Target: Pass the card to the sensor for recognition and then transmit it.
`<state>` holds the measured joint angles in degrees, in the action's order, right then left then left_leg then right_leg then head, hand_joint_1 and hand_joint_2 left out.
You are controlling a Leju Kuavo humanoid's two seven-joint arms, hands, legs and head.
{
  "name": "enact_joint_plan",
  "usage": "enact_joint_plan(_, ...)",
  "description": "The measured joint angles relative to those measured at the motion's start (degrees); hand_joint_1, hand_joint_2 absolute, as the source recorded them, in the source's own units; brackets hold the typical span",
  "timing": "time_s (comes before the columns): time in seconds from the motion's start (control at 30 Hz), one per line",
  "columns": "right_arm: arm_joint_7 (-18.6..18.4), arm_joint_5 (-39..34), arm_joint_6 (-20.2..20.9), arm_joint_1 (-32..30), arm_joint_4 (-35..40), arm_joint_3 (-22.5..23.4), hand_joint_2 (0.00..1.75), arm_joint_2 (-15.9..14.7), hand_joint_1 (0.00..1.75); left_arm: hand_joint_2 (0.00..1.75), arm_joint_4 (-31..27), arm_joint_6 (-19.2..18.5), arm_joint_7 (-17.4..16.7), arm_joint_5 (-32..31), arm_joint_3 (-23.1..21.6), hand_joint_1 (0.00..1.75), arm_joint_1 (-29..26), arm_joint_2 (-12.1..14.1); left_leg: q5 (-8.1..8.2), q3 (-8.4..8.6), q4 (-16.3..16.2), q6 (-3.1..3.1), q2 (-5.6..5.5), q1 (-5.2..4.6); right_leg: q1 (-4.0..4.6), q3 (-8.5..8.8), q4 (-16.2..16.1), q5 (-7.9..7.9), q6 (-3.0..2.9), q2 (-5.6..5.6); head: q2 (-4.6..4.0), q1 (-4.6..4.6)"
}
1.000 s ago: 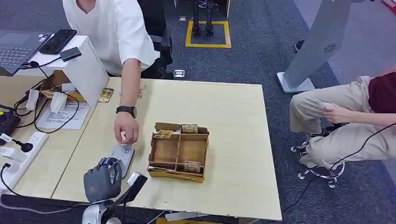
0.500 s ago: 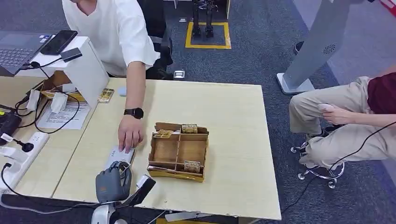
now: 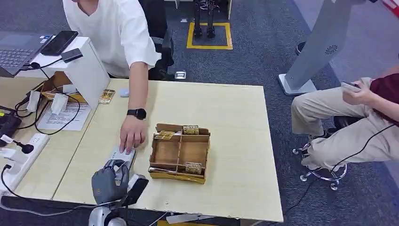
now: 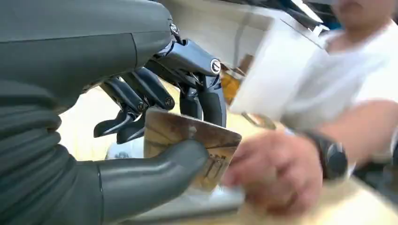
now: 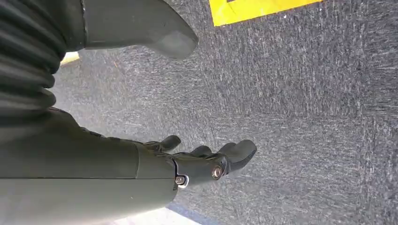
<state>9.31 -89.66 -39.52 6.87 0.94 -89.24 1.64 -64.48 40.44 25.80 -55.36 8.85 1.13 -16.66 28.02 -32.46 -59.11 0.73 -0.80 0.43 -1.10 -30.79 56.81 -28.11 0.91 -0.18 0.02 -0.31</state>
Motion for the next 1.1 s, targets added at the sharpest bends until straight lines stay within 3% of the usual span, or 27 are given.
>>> enact_joint_plan(0.07,0.1,0.0,0.0,0.0,-0.2,0.0,1.75,0.0,0.00,1.75,-1.7,0.0,6.5,13.2,0.2,1.75,-0.2,0.0,0.00,-0.04,0.0,-0.01,0.00,0.02,0.01,-0.06,0.0,0.00,0.00,0.00,0.00,0.00)
enact_joint_plan(0.13,0.4,0.2,0.0,0.0,-0.4,0.0,1.75,0.0,0.00,1.75,-3.5,0.0,10.5,23.2,0.2,1.75,-0.3,0.0,-0.02,-0.08,0.0,0.01,-0.01,0.02,0.01,-0.12,0.0,0.00,0.00,0.00,0.00,0.02)
enact_joint_plan(0.2,0.5,0.5,0.0,0.0,-0.6,0.3,1.75,0.0,0.00,1.75,-5.8,-0.2,12.6,34.4,-0.1,1.75,-0.4,-0.1,-0.02,-0.09,0.0,0.01,0.04,0.02,0.01,-0.17,0.0,0.00,0.00,0.08,-0.02,0.02)
enact_joint_plan(0.27,0.7,0.9,0.0,-0.2,-0.7,0.4,1.75,0.0,0.00,1.75,-8.3,-0.2,12.8,39.7,-1.4,1.75,-0.4,-0.2,-0.02,-0.16,0.0,0.01,-0.01,0.02,0.00,-0.21,0.0,0.00,0.00,0.01,-0.02,0.04)
enact_joint_plan(0.43,0.6,1.8,0.0,-0.2,-0.9,0.4,1.75,0.0,0.00,1.75,-13.0,-0.2,10.5,37.9,-4.7,1.75,-0.2,-0.1,-0.01,-0.17,0.0,0.02,0.04,0.01,-0.02,-0.24,0.0,0.01,0.01,0.09,0.00,0.02)
enact_joint_plan(0.73,0.2,2.9,0.0,-0.1,-0.9,0.4,1.75,0.0,0.00,1.75,-15.3,-0.3,8.6,35.0,-5.2,1.75,-0.1,0.0,-0.01,-0.17,0.0,0.02,0.09,0.00,0.00,-0.30,0.0,0.00,0.00,0.11,0.00,0.02)
enact_joint_plan(0.93,-0.4,5.1,0.0,0.3,-0.9,0.4,1.75,0.0,0.00,1.75,-13.4,-0.4,2.0,37.0,-5.9,1.75,4.6,0.4,-0.04,-0.21,0.0,0.00,0.05,0.01,0.00,-0.28,0.0,0.05,0.05,0.08,0.00,0.02)
enact_joint_plan(1.1,-1.0,5.7,0.0,1.0,-0.9,0.3,1.75,0.2,0.00,1.75,-8.7,-1.0,0.9,41.5,-8.7,1.75,9.4,0.0,-0.06,-0.21,0.0,0.04,0.01,0.00,-0.03,-0.23,0.0,0.08,0.07,0.05,-0.02,0.02)
